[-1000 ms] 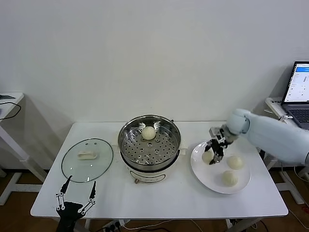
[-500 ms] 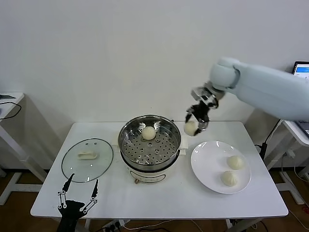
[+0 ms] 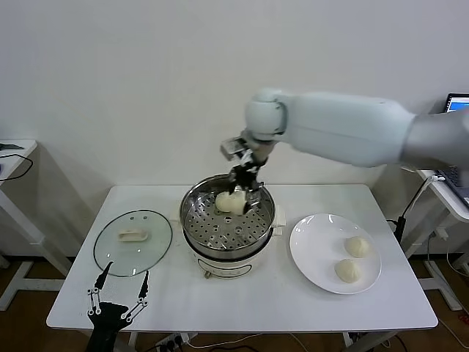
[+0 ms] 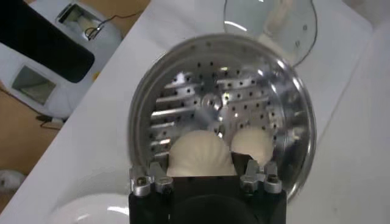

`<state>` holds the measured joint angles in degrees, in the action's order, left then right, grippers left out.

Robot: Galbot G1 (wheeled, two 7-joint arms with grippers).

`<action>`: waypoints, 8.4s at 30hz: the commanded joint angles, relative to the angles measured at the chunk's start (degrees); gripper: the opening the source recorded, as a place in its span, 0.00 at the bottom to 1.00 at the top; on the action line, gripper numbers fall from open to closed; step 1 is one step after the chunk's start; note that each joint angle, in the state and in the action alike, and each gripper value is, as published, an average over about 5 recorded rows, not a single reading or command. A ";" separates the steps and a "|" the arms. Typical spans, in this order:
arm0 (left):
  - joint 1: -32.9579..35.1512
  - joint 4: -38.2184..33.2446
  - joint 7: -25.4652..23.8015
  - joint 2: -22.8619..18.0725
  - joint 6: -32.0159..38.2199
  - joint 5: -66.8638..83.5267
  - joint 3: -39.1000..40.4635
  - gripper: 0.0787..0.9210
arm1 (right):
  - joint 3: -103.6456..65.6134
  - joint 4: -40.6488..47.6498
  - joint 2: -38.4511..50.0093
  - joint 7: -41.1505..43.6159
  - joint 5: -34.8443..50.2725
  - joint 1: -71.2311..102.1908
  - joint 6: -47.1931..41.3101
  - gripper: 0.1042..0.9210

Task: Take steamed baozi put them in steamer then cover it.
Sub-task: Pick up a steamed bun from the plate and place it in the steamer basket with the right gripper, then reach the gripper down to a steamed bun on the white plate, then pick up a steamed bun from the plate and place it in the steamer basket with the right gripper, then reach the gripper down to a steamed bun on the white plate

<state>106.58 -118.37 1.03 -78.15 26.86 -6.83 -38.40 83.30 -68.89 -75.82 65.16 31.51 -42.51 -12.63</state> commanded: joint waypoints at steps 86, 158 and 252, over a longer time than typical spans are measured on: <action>0.82 1.00 1.31 -1.09 0.05 -0.64 -1.38 0.88 | -6.84 -4.65 40.55 -1.86 -24.37 26.22 2.21 0.88; 1.62 -0.65 1.23 -0.01 0.02 -0.25 -0.79 0.88 | -9.67 -17.14 8.55 -3.02 -46.30 7.66 53.99 0.69; 1.53 0.53 1.15 -0.59 0.64 0.22 -1.30 0.88 | -28.21 20.81 32.39 -0.18 -33.93 37.46 14.11 0.88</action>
<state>108.10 -117.86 2.20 -78.73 27.45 -6.60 -39.70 56.10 -49.96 -42.73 65.73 -0.56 -7.39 1.85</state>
